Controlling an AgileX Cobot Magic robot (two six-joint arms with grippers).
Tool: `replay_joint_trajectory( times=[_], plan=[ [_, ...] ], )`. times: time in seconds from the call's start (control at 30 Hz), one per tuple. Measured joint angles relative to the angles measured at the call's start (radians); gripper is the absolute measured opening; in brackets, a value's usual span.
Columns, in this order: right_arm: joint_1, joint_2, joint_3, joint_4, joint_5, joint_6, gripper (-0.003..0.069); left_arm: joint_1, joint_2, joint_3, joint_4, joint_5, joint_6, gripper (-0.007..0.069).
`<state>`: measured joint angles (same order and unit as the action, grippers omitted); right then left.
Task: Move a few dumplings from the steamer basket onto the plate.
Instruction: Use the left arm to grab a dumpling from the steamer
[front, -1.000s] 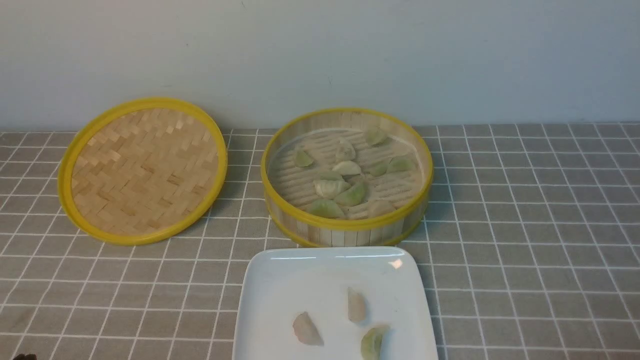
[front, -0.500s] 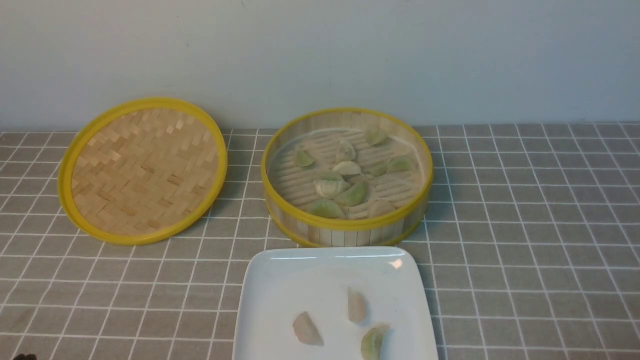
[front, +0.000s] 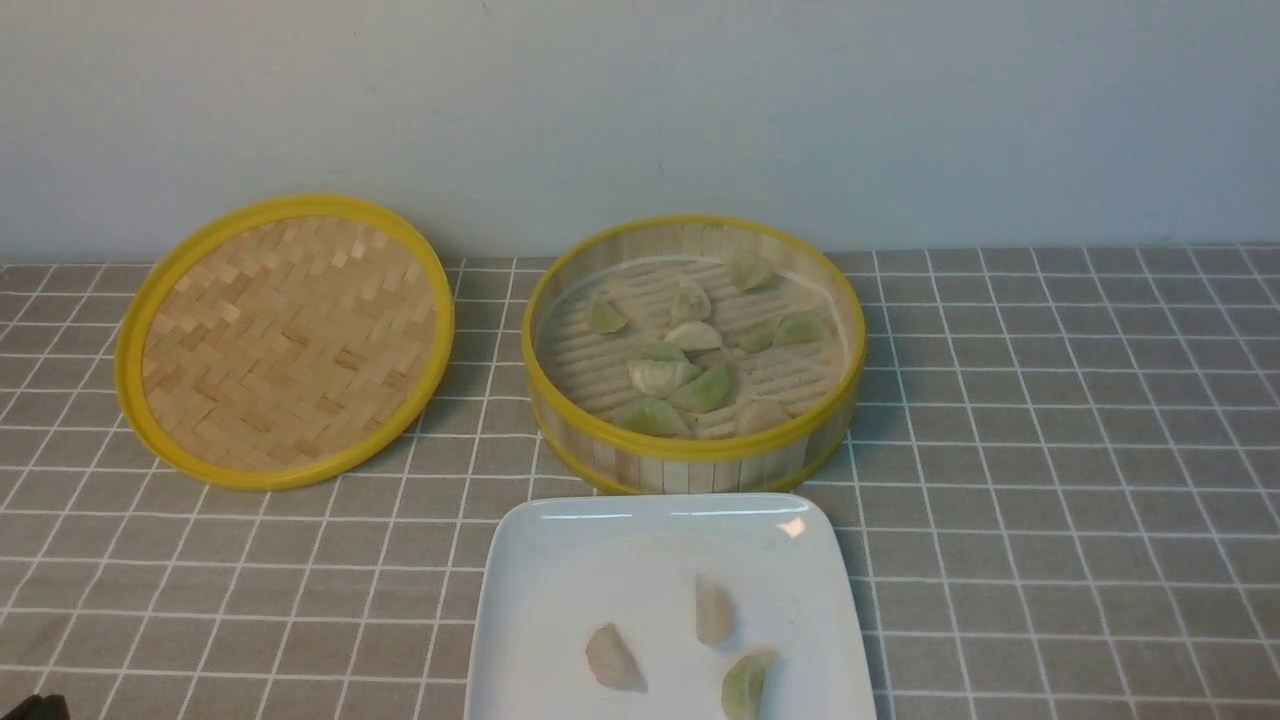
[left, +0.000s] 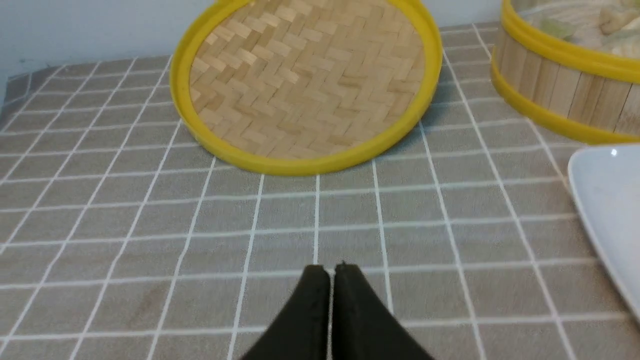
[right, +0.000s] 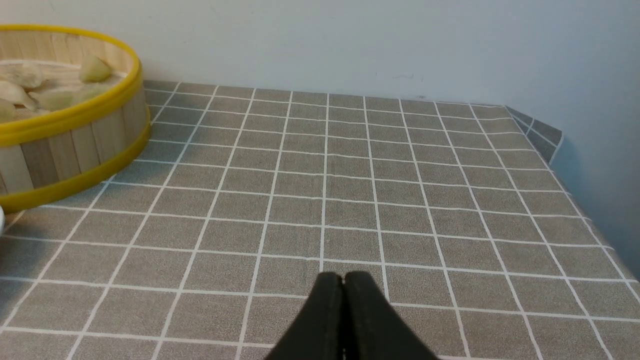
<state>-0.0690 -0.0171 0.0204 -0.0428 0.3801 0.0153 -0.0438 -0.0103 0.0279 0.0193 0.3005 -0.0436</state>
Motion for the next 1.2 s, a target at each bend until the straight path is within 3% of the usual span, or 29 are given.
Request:
replay_joint_trajectory(
  times=[0.2, 0.47, 0.57, 0.7, 0.9, 0.97, 1.0, 1.03, 1.2],
  plan=[
    [0.0, 0.0, 0.0, 0.0, 0.0, 0.0, -0.001, 0.0, 0.0, 0.0, -0.134, -0.215, -0.089, -0.0005],
    [0.0, 0.0, 0.0, 0.0, 0.0, 0.0, -0.001, 0.0, 0.001, -0.018, -0.204, -0.795, -0.134, -0.0005],
    [0.0, 0.0, 0.0, -0.007, 0.0, 0.0, -0.001, 0.0, 0.051, -0.133, -0.204, -0.803, -0.195, -0.0005],
    [0.0, 0.0, 0.0, -0.009, 0.0, 0.0, -0.001, 0.0, 0.223, -0.44, -0.143, -0.537, -0.277, -0.0005],
    [0.0, 0.0, 0.007, 0.058, -0.096, 0.0, -0.001, 0.0, 0.562, -0.822, -0.048, 0.106, -0.277, -0.0005],
    [0.0, 0.0, 0.007, 0.148, -0.2, 0.007, -0.001, 0.0, 0.707, -0.928, -0.062, 0.373, -0.22, -0.0005],
    [0.0, 0.0, 0.007, 0.157, -0.219, 0.01, -0.001, 0.0, 0.719, -0.928, -0.065, 0.392, -0.213, -0.0005],
    [0.0, 0.0, 0.007, 0.226, -0.291, 0.024, -0.001, 0.0, 0.816, -0.974, -0.099, 0.506, -0.15, -0.0005],
    [0.0, 0.0, 0.007, 0.377, -0.414, 0.05, -0.001, -0.001, 1.043, -1.025, -0.269, 0.683, 0.071, -0.0005]
  ],
)
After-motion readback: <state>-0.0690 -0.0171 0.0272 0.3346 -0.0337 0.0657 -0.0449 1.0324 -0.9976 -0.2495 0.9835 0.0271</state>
